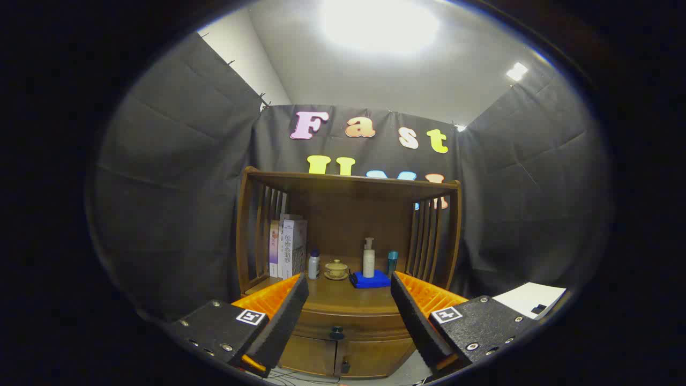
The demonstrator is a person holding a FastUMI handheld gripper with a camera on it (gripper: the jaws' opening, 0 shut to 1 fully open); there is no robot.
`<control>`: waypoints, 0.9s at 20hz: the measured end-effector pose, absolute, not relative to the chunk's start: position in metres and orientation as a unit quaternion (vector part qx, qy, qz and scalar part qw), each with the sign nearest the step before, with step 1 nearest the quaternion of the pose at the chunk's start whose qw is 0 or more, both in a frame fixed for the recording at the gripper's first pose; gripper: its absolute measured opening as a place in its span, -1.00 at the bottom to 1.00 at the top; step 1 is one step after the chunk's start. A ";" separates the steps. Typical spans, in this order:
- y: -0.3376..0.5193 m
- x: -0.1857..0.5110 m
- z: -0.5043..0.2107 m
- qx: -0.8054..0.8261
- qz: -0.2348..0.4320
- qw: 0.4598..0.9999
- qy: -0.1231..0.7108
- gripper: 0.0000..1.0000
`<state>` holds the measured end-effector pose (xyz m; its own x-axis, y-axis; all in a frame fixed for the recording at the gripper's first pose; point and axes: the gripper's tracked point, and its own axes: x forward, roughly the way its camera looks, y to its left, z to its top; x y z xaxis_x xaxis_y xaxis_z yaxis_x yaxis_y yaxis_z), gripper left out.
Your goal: Pull open the drawer, take out the items inside it, and place them on the countertop above the cabinet.
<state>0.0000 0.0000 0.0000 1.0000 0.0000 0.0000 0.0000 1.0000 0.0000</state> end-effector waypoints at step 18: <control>0.005 0.002 -0.015 0.041 0.003 0.999 0.031 0.92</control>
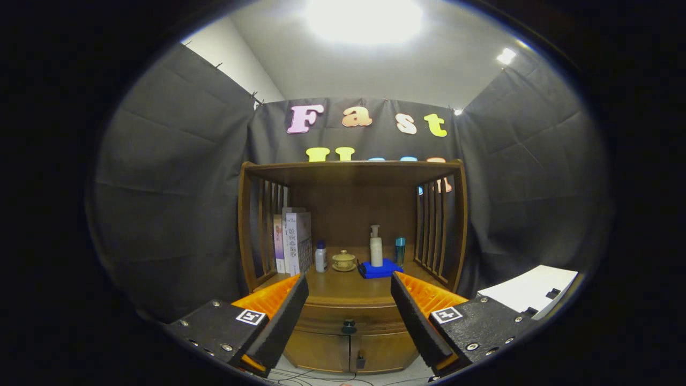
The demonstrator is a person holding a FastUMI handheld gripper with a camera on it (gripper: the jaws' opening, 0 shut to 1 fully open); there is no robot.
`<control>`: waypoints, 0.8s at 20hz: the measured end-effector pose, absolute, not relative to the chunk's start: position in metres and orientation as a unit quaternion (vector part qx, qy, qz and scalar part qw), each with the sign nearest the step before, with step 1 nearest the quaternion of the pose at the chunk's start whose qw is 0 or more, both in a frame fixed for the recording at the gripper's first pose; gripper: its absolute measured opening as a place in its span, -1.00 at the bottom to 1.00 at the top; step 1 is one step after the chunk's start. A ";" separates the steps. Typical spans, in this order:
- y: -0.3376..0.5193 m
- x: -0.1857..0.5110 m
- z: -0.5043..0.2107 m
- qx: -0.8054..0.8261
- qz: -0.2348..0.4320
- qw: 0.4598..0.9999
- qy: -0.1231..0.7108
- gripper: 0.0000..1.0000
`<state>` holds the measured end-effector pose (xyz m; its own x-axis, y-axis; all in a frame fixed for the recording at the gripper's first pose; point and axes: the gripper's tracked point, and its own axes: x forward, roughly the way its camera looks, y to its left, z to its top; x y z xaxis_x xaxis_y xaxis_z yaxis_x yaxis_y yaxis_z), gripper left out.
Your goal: Pull open the drawer, take out the items inside it, and place them on the countertop above the cabinet.
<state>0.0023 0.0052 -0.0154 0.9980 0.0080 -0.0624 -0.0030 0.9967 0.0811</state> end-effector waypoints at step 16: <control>0.003 0.035 -0.068 0.018 0.027 0.999 0.042 0.92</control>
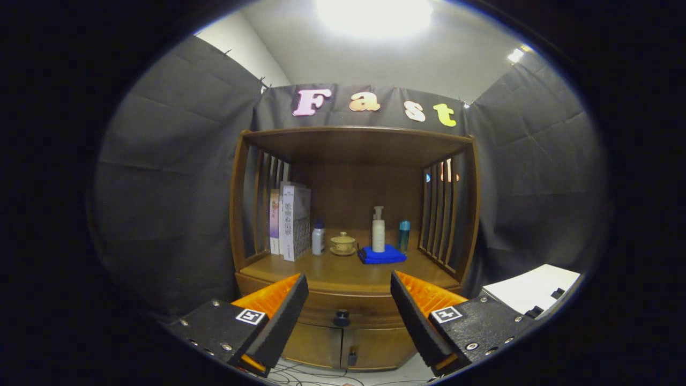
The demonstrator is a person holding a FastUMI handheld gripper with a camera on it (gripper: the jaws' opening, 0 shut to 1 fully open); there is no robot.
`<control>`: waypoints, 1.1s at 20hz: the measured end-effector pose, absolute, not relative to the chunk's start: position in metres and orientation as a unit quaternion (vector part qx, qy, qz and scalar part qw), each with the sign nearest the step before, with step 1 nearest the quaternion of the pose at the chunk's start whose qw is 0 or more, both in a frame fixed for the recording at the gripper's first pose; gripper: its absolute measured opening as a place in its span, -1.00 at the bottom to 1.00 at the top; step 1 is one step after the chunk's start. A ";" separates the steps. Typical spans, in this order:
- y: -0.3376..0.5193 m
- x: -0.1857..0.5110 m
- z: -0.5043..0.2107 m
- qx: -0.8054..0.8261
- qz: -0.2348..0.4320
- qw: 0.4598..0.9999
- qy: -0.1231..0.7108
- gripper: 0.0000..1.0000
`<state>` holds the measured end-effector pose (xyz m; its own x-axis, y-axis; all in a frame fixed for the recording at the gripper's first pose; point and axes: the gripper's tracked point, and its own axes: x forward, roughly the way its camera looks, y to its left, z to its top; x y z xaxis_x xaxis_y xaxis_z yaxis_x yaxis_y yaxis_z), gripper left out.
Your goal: Pull open the drawer, take out the items inside it, and place them on the countertop above the cabinet.
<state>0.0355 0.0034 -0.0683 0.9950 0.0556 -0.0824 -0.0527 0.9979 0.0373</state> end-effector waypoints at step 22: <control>0.032 0.138 -0.266 -0.056 0.019 0.979 0.193 0.86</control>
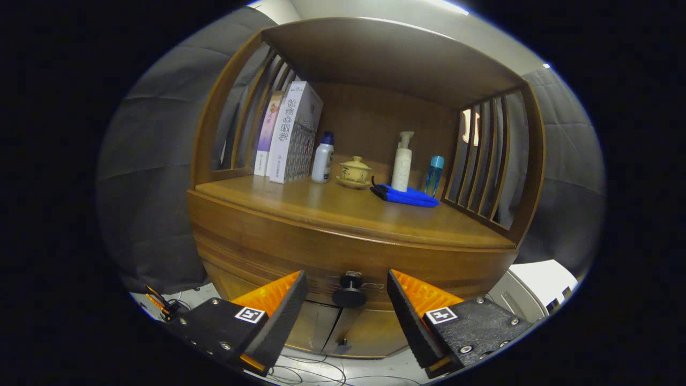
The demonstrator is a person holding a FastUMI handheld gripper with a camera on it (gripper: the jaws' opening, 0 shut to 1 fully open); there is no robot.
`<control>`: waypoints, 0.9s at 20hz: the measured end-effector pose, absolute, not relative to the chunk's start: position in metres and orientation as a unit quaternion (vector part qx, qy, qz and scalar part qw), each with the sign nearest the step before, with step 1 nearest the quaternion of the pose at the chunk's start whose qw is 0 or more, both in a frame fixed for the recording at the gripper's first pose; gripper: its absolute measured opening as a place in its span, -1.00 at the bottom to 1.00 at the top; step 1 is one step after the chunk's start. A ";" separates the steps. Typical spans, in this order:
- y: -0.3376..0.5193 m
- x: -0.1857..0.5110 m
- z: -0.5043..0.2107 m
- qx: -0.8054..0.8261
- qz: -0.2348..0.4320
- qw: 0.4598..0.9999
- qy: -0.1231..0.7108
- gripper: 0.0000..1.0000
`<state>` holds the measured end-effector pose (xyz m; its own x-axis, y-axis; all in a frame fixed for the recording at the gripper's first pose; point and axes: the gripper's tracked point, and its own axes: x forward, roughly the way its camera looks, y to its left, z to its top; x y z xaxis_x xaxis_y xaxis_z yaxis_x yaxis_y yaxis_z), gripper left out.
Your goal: Pull open the drawer, take out the items inside it, and place them on the countertop above the cabinet.
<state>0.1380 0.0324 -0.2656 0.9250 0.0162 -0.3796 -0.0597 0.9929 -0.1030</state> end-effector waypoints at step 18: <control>0.034 0.163 -0.308 -0.059 0.023 0.977 0.201 -0.22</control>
